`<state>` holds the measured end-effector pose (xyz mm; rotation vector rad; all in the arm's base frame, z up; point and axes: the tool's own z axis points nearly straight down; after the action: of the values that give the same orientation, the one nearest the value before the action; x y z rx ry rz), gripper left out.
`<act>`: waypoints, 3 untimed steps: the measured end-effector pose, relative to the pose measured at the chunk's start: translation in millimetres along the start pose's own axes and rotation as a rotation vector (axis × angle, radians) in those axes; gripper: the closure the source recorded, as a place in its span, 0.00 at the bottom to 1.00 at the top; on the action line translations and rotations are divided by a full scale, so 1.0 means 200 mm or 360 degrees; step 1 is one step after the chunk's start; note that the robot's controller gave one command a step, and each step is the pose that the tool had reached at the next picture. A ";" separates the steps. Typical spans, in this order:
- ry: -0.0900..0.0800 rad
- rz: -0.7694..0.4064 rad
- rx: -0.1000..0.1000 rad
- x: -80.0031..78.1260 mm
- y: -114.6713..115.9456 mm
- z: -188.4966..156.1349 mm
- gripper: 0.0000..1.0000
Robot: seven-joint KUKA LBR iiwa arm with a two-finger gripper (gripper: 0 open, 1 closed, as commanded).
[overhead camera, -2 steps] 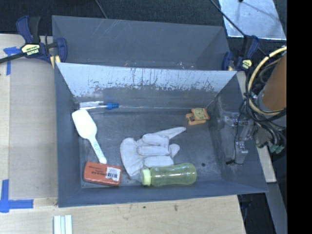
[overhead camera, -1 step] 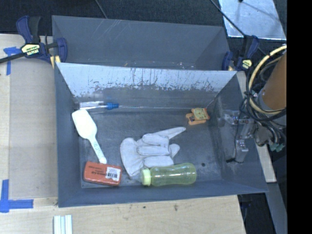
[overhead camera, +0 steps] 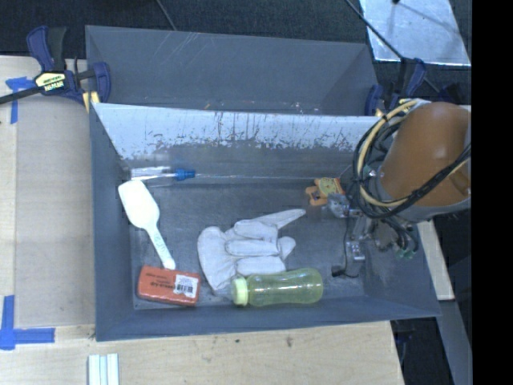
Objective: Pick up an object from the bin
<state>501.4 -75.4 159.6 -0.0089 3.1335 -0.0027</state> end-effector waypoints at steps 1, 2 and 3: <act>0.0010 -0.0282 -0.0004 -0.13 0.33 0.01 0.00; 0.0006 -0.0281 -0.0004 -0.05 0.38 0.08 0.00; 0.0001 -0.0570 -0.0002 -0.27 0.44 0.31 0.00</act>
Offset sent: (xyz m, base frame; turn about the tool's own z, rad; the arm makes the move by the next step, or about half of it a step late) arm -0.0010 0.0777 -0.0281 -0.1754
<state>555.2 13.7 98.6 -0.5671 3.0831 -0.0025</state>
